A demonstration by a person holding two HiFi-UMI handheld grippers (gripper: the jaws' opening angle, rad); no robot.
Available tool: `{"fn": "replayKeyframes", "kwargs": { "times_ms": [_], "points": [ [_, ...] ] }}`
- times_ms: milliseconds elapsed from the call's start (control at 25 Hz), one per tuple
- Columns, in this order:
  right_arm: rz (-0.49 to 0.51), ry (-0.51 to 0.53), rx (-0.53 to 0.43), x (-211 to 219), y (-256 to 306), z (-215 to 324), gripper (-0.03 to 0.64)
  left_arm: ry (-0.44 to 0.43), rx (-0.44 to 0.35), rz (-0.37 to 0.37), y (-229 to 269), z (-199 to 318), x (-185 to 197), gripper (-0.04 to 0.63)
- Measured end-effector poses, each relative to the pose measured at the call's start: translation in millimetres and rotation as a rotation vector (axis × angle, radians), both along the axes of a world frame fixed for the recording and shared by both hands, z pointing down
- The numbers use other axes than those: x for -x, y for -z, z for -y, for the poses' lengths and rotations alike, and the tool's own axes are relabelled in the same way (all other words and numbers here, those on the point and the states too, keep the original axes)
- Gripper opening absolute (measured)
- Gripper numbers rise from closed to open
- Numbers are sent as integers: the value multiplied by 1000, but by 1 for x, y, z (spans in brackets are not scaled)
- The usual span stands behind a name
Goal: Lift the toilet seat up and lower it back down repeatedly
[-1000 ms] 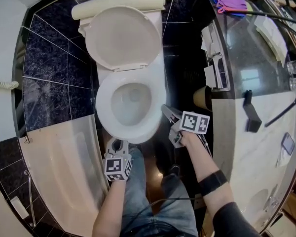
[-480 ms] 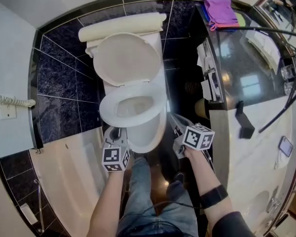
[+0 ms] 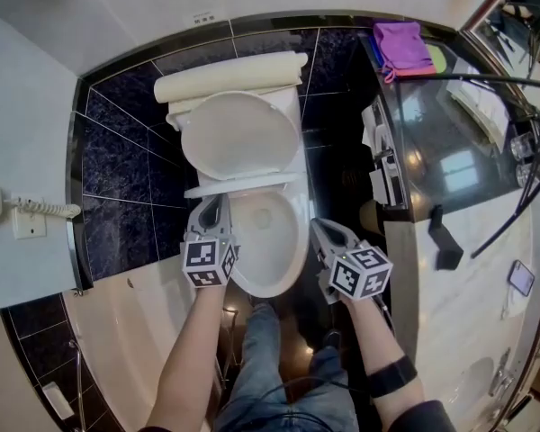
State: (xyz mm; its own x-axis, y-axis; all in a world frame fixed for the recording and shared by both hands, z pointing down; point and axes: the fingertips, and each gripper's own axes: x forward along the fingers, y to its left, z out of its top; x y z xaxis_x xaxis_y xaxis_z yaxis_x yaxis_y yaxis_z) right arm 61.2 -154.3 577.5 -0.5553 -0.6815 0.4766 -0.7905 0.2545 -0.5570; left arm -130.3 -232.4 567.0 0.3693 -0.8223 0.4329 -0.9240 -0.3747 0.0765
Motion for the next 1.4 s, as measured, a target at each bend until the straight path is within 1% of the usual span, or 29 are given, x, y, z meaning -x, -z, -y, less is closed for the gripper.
{"fn": "replayKeyframes", "kwargs": {
  "times_ms": [200,440,600,800,920,1080,1280,1400],
  "points": [
    [-4,2,-11,9,2,6,-2,-18,-47,12,8,38,0,-5],
    [-20,18,-18,21,4,8,-2,-35,-79,19,11,76,1,-5],
    [-30,13,-30,22,8,15,-2,-43,-86,30,12,100,2,-5],
    [-29,2,-33,24,12,18,-2,-48,-67,58,7,114,8,-5],
    [-31,9,-39,29,17,18,-2,-50,-65,67,11,108,13,-5],
    [-32,28,-47,36,28,13,-2,-56,-60,71,23,81,19,-5],
    [-59,76,-91,44,58,3,-1,-52,-61,76,57,28,27,-5],
    [-80,113,-112,42,79,-18,-2,-48,-56,87,81,-18,26,-5]
  ]
}}
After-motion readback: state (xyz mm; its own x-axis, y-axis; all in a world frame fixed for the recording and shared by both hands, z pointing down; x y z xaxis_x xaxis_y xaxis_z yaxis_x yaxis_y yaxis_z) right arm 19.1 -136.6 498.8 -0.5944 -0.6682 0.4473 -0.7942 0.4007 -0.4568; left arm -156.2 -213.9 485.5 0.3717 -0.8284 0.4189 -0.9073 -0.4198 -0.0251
